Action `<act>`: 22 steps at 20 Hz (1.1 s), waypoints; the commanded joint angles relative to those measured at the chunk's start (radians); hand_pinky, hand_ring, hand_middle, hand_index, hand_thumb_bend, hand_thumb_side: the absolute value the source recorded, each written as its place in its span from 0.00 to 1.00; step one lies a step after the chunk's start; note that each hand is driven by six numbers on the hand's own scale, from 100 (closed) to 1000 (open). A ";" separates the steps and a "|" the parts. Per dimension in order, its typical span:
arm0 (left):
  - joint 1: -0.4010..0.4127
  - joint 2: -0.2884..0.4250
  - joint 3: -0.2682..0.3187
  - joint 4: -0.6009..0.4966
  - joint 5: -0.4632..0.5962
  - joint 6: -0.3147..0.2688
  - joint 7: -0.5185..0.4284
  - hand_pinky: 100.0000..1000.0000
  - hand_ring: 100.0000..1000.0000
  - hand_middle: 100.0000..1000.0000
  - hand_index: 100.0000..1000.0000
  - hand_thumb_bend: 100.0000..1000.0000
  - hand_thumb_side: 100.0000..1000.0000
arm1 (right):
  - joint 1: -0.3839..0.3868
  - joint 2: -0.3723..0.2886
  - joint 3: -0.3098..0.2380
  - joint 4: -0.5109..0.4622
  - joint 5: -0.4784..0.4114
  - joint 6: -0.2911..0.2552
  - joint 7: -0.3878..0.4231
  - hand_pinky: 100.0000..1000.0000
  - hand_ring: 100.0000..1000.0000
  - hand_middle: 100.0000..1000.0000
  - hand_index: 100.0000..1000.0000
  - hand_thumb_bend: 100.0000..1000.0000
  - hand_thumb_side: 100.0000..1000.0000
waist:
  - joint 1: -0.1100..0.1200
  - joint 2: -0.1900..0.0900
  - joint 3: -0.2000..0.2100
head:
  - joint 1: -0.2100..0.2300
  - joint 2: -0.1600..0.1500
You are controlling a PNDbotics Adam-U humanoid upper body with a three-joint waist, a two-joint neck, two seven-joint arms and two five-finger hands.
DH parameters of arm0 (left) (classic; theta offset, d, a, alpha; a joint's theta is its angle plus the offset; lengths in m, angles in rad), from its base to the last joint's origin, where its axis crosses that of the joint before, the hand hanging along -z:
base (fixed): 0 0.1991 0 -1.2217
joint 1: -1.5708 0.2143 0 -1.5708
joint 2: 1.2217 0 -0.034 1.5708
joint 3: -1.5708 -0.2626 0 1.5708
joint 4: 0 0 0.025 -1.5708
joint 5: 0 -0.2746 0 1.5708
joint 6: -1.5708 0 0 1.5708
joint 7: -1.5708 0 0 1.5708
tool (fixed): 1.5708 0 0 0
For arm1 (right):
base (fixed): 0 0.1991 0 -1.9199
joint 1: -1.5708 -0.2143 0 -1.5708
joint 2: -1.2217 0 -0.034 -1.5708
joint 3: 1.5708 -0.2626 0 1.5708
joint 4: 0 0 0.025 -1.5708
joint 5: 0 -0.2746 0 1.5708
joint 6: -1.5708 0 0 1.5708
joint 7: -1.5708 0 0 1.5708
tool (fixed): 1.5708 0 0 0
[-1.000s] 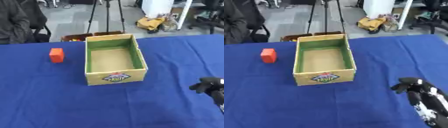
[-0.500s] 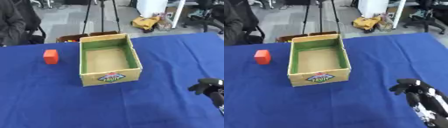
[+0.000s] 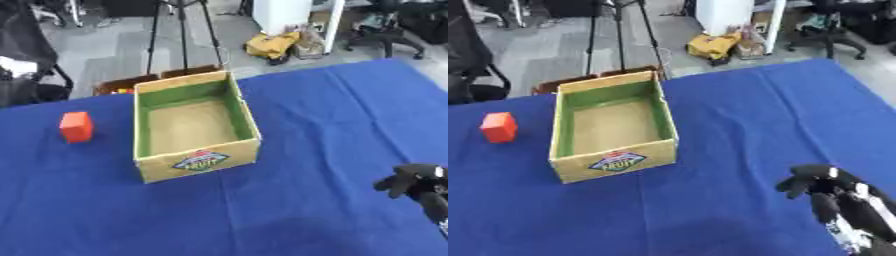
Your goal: Pick up objects on the table and place them in the box.
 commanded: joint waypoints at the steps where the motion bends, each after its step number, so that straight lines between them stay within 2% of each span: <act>1: -0.034 0.027 0.030 0.065 -0.106 0.016 0.028 0.67 0.80 0.80 0.93 0.70 0.18 | -0.013 -0.016 0.000 -0.019 -0.006 0.001 0.008 0.78 0.69 0.50 0.79 0.00 0.44 | 0.008 -0.012 -0.024 | 0.011 -0.027; 3: -0.035 0.040 0.040 0.089 -0.147 0.027 0.037 0.67 0.80 0.78 0.93 0.69 0.20 | -0.018 -0.013 0.001 -0.018 -0.001 0.002 0.010 0.78 0.69 0.50 0.79 0.00 0.44 | 0.022 -0.004 -0.058 | 0.017 -0.037; 6: -0.032 0.068 0.050 0.105 -0.190 0.038 0.019 0.67 0.80 0.79 0.93 0.71 0.28 | -0.029 -0.009 0.002 -0.018 0.007 0.003 0.011 0.78 0.69 0.49 0.79 0.00 0.45 | 0.045 0.013 -0.101 | 0.024 -0.047; 9: -0.022 0.095 0.064 0.110 -0.219 0.045 -0.003 0.68 0.80 0.79 0.93 0.70 0.32 | -0.034 0.000 0.001 -0.014 0.019 0.004 0.009 0.78 0.69 0.49 0.79 0.00 0.46 | 0.063 0.029 -0.129 | 0.030 -0.059; 16: 0.016 0.138 0.085 0.119 -0.247 0.039 -0.075 0.68 0.78 0.80 0.94 0.71 0.39 | -0.042 0.010 0.002 -0.003 0.042 0.004 0.003 0.78 0.69 0.49 0.79 0.00 0.47 | 0.081 0.049 -0.130 | 0.028 -0.064; 22: 0.045 0.143 0.090 0.131 -0.267 0.023 -0.147 0.68 0.77 0.81 0.95 0.76 0.46 | -0.042 0.014 0.002 0.001 0.049 0.002 0.003 0.78 0.69 0.49 0.79 0.00 0.48 | 0.077 0.056 -0.122 | 0.025 -0.070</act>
